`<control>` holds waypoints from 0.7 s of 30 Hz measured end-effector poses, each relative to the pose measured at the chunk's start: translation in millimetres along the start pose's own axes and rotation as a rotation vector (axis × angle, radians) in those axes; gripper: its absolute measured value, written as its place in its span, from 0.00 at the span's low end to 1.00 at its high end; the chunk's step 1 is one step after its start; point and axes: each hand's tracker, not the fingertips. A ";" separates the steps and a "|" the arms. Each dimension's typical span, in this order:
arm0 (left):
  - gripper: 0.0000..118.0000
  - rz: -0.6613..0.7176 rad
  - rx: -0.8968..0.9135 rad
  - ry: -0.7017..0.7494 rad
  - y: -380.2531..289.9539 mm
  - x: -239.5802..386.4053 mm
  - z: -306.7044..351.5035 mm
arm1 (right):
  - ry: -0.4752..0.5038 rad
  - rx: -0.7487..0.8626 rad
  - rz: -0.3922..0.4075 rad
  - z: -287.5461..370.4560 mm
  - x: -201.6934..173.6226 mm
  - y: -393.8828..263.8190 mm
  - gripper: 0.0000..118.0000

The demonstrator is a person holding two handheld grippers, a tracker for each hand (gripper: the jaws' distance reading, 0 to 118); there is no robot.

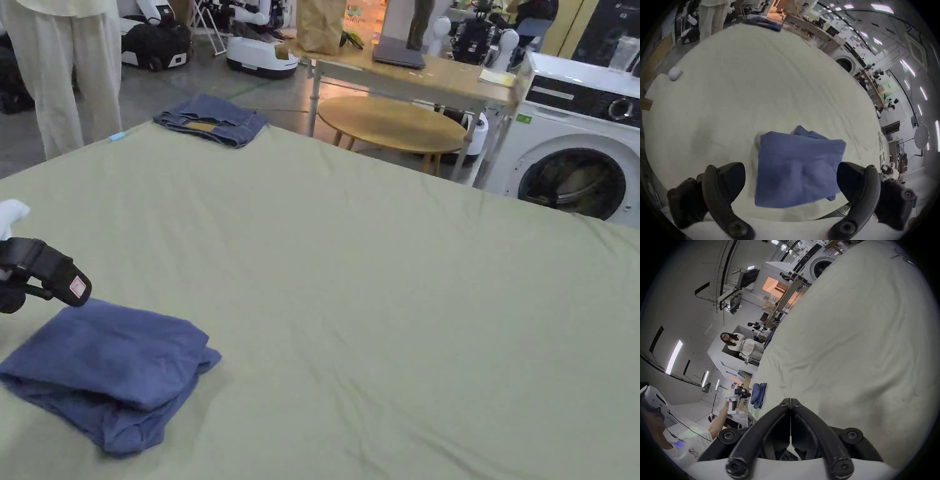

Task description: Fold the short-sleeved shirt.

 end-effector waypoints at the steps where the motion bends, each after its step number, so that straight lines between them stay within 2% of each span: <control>1: 0.96 -0.010 0.010 -0.009 -2.8 7.6 6.6 | 0.001 0.005 0.010 3.0 -1.5 1.4 0.00; 3: 0.95 -0.030 0.044 -0.034 -9.6 31.5 14.2 | 0.005 0.014 0.035 10.4 -5.4 6.3 0.00; 4: 0.90 -0.041 0.091 -0.059 -13.9 44.5 16.7 | 0.004 0.022 0.050 15.5 -8.2 8.9 0.00; 5: 0.77 -0.067 0.116 -0.102 -18.4 61.1 17.8 | 0.007 0.031 0.067 20.0 -11.6 12.0 0.00; 7: 0.15 -0.117 0.196 -0.139 -30.6 99.1 14.0 | -0.007 0.050 0.130 28.1 -20.4 19.3 0.00; 8: 0.00 -0.148 0.240 -0.130 -38.9 124.6 7.5 | -0.029 0.064 0.162 37.1 -16.2 25.5 0.00; 11: 0.00 -0.158 0.329 -0.220 -59.7 191.8 -12.8 | -0.104 0.116 0.263 47.6 -33.0 39.1 0.00; 13: 0.00 -0.228 0.377 -0.293 -77.2 241.4 -28.8 | -0.149 0.157 0.320 51.7 -44.6 47.8 0.00; 14: 0.00 -0.255 0.428 -0.239 -88.9 274.4 -37.0 | -0.174 0.179 0.342 53.4 -50.8 51.5 0.00; 16: 0.00 -0.274 0.517 -0.154 -112.2 334.0 -52.1 | -0.305 0.264 0.442 54.5 -67.8 53.6 0.00; 21: 0.00 -0.425 0.770 0.030 -149.5 445.0 -88.2 | -0.710 0.494 0.785 42.3 -112.9 42.9 0.00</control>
